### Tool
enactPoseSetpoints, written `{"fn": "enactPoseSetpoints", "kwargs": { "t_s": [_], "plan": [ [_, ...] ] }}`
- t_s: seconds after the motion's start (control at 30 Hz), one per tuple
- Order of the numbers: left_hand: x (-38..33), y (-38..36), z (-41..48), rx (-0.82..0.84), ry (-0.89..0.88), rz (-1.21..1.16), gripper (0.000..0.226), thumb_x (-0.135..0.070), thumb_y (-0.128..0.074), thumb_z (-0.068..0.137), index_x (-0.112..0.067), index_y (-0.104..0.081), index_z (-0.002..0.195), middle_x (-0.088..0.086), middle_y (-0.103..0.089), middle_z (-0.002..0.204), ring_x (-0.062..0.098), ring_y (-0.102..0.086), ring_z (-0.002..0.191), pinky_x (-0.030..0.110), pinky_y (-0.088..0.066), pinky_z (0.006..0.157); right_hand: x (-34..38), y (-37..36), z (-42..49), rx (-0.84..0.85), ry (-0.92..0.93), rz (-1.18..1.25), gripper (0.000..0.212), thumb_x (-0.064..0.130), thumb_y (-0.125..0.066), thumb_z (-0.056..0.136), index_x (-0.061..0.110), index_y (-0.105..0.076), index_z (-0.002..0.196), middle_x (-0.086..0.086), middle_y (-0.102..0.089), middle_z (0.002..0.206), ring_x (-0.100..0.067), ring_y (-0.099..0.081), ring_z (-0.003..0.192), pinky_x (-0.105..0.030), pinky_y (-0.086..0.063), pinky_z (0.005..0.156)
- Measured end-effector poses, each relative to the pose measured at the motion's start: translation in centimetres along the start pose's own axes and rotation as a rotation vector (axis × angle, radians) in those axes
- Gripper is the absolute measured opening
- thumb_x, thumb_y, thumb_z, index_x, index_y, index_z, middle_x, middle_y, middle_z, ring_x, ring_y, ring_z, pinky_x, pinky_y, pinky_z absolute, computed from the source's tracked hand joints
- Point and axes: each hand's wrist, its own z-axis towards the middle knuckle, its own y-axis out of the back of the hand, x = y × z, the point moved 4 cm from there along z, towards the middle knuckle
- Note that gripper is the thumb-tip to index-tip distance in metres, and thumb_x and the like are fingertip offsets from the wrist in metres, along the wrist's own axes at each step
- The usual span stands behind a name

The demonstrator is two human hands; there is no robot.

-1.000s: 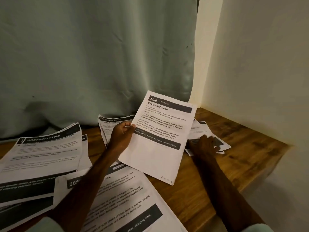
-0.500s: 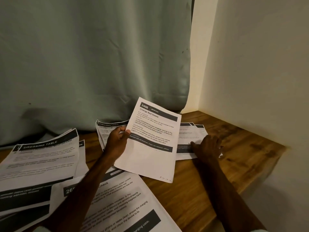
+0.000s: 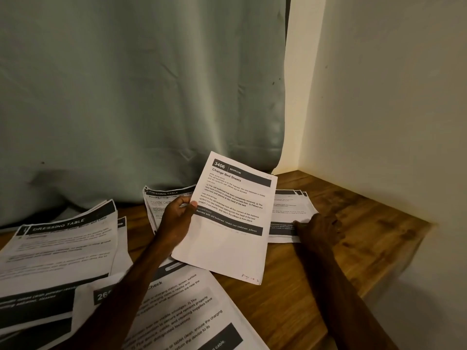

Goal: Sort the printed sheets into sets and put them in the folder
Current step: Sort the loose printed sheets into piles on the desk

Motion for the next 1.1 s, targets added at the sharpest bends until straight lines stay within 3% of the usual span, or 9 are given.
{"fn": "enactPoseSetpoints", "kwargs": {
  "t_s": [0.07,0.3,0.47,0.6,0.77,0.83,0.93,1.03,1.1],
  "plan": [
    [-0.3,-0.2,-0.2,0.008,-0.012,-0.018,0.002,-0.026,-0.059,0.101,-0.028,-0.060,0.101,0.001,-0.070,0.107,0.028,-0.069,0.102,0.047,-0.056,0.094,-2.1,-2.9,2.5,0.002,-0.034,0.056,0.053,0.074,-0.068,0.065,0.031,-0.047,0.088,-0.014,-0.061,0.121,-0.036,-0.058,0.111,-0.059,-0.050,0.095],
    [-0.7,-0.3,-0.4,0.028,-0.005,-0.104,0.007,-0.028,-0.060,0.099,-0.025,-0.062,0.105,0.000,-0.074,0.109,0.025,-0.072,0.100,0.049,-0.058,0.092,-3.5,-5.9,4.9,0.043,-0.080,0.088,0.070,0.082,-0.069,0.054,0.030,-0.047,0.096,-0.012,-0.057,0.128,-0.037,-0.056,0.118,-0.061,-0.048,0.098],
    [-1.1,-0.1,-0.7,0.041,-0.013,-0.114,0.039,-0.059,-0.071,0.084,-0.027,-0.062,0.106,-0.005,-0.074,0.109,0.024,-0.073,0.100,0.046,-0.060,0.089,-1.0,-1.7,1.5,0.043,-0.111,0.077,0.065,0.067,-0.078,0.068,0.019,-0.058,0.108,-0.017,-0.051,0.131,-0.041,-0.051,0.123,-0.059,-0.042,0.107],
    [-0.9,0.1,-0.6,0.032,-0.014,-0.143,0.046,-0.065,-0.072,0.080,-0.028,-0.062,0.105,-0.003,-0.074,0.109,0.028,-0.073,0.102,0.046,-0.059,0.089,-3.5,-5.9,5.2,0.027,-0.061,0.077,0.051,0.071,-0.064,0.065,0.029,-0.046,0.085,-0.015,-0.061,0.123,-0.039,-0.059,0.113,-0.061,-0.048,0.099],
    [-0.8,0.8,-0.6,0.003,-0.024,-0.130,0.081,-0.092,-0.067,0.051,-0.030,-0.062,0.104,-0.020,-0.076,0.095,0.013,-0.075,0.092,0.029,-0.061,0.078,1.0,0.9,-0.4,-0.034,0.032,-0.022,0.028,0.040,-0.067,0.094,0.015,-0.067,0.106,-0.019,-0.054,0.138,-0.038,-0.046,0.134,-0.056,-0.034,0.116],
    [-1.0,0.7,-0.7,0.000,-0.022,-0.125,0.059,-0.078,-0.069,0.070,-0.030,-0.061,0.104,-0.017,-0.075,0.096,0.014,-0.074,0.090,0.035,-0.061,0.082,2.2,3.0,-1.5,-0.147,0.153,0.118,0.029,0.034,-0.061,0.100,0.007,-0.066,0.108,-0.019,-0.064,0.121,-0.034,-0.058,0.113,-0.047,-0.047,0.102],
    [-1.2,0.6,-0.5,-0.042,-0.003,-0.131,0.005,-0.028,-0.060,0.098,-0.030,-0.059,0.103,-0.009,-0.070,0.103,0.016,-0.070,0.094,0.045,-0.058,0.090,3.6,4.6,-3.0,-0.179,0.286,0.545,0.031,0.031,-0.054,0.104,0.002,-0.059,0.117,-0.014,-0.068,0.110,-0.021,-0.063,0.087,-0.026,-0.051,0.074],
    [-0.8,1.1,-0.3,-0.075,0.034,-0.169,0.008,-0.021,-0.058,0.101,-0.028,-0.059,0.104,-0.008,-0.070,0.103,0.020,-0.069,0.096,0.041,-0.058,0.087,4.5,5.7,-3.9,-0.184,0.300,0.844,0.026,0.025,-0.057,0.103,0.006,-0.057,0.120,-0.009,-0.067,0.114,-0.009,-0.064,0.086,-0.009,-0.048,0.067],
    [-0.5,1.7,-0.1,-0.112,0.050,-0.198,0.007,-0.021,-0.058,0.101,-0.026,-0.061,0.106,-0.007,-0.069,0.104,0.021,-0.068,0.098,0.040,-0.056,0.088,4.6,5.8,-3.7,-0.132,0.276,1.020,0.027,0.026,-0.057,0.103,0.007,-0.059,0.123,-0.006,-0.067,0.116,-0.013,-0.068,0.094,-0.012,-0.054,0.067]
  ]
}}
